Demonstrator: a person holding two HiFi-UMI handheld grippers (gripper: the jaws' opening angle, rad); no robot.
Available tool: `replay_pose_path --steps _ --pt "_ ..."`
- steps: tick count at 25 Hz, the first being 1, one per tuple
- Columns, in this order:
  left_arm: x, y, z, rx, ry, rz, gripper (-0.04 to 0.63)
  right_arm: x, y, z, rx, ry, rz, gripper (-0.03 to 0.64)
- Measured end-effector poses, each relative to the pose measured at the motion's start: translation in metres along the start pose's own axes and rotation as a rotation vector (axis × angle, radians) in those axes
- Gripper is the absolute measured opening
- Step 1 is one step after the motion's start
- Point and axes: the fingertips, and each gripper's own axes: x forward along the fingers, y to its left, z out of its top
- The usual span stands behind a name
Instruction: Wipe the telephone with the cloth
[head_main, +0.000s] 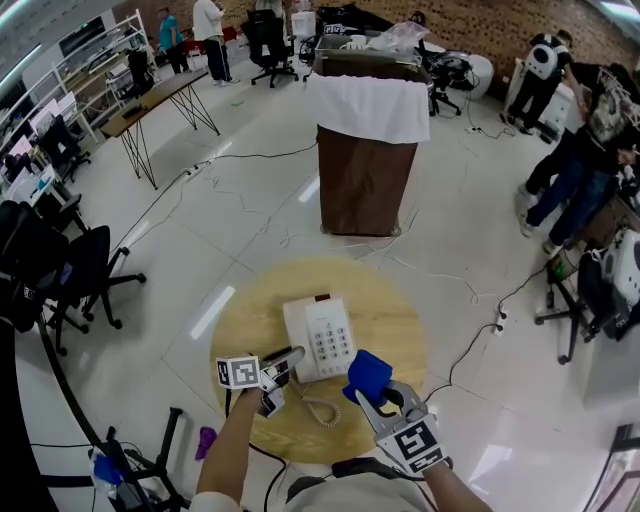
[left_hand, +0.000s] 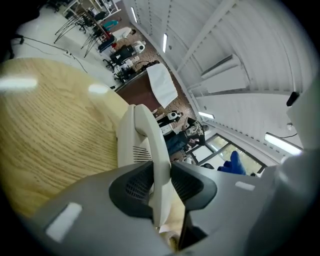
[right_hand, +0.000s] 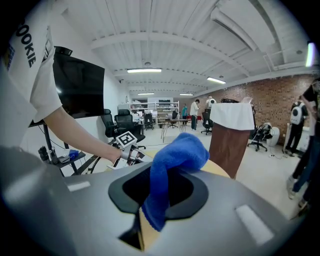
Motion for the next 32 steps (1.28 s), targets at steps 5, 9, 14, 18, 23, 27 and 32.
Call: replay_pose_path --steps 5,9,14,18,23,27,32 --pt "0.002 -0.003 0.003 -0.004 -0.017 0.020 0.092 0.004 -0.003 0.001 -0.009 -0.029 0.013 0.063" --pt "0.001 -0.005 0.001 0.002 -0.020 0.045 0.087 0.003 -0.003 0.005 -0.010 -0.042 0.017 0.063" --pt "-0.005 -0.014 0.005 -0.003 -0.060 0.036 0.084 0.002 0.002 0.012 -0.016 -0.057 0.025 0.063" --pt "-0.007 -0.027 0.004 0.005 -0.078 0.024 0.083 0.000 0.006 0.021 -0.031 -0.062 0.034 0.063" --pt "-0.014 -0.062 0.014 0.017 -0.154 -0.034 0.083 0.000 0.017 0.037 -0.045 -0.080 0.053 0.063" --pt "-0.025 -0.095 0.022 0.047 -0.222 -0.070 0.083 0.004 0.031 0.050 -0.058 -0.128 0.082 0.063" --pt "-0.039 -0.126 0.035 0.061 -0.294 -0.096 0.083 0.010 0.053 0.063 -0.083 -0.160 0.112 0.063"
